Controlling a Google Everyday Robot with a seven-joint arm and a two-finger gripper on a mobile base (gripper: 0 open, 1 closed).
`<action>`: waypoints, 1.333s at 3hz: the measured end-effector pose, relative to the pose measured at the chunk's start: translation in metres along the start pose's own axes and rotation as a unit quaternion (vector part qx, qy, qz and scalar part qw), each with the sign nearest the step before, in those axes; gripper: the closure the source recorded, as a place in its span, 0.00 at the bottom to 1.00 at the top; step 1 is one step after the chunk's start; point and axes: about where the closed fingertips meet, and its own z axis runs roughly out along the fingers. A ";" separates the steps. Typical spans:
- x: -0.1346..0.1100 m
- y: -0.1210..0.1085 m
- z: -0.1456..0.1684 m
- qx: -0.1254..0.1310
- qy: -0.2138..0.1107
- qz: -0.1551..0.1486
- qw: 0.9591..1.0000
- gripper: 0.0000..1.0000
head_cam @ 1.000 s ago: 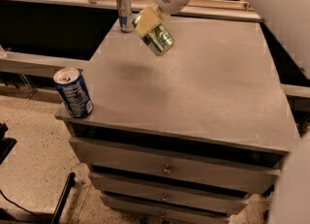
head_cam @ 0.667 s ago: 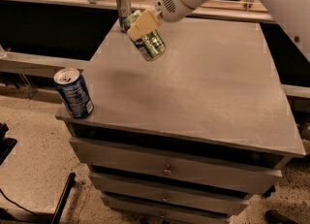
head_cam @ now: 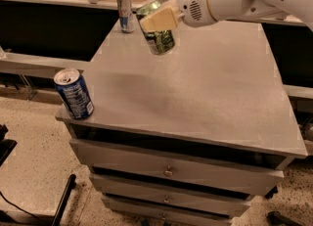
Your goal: Place green can upright
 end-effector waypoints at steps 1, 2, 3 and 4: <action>0.021 -0.006 0.006 -0.010 -0.012 0.024 1.000 1.00; 0.048 0.008 0.025 -0.057 -0.090 0.075 0.991 1.00; 0.068 0.011 0.033 -0.079 -0.175 0.109 0.975 1.00; 0.062 0.025 0.032 -0.090 -0.234 0.074 0.965 0.84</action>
Offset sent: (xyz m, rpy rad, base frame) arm -0.0156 0.0141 -0.0817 0.5811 0.0556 0.1050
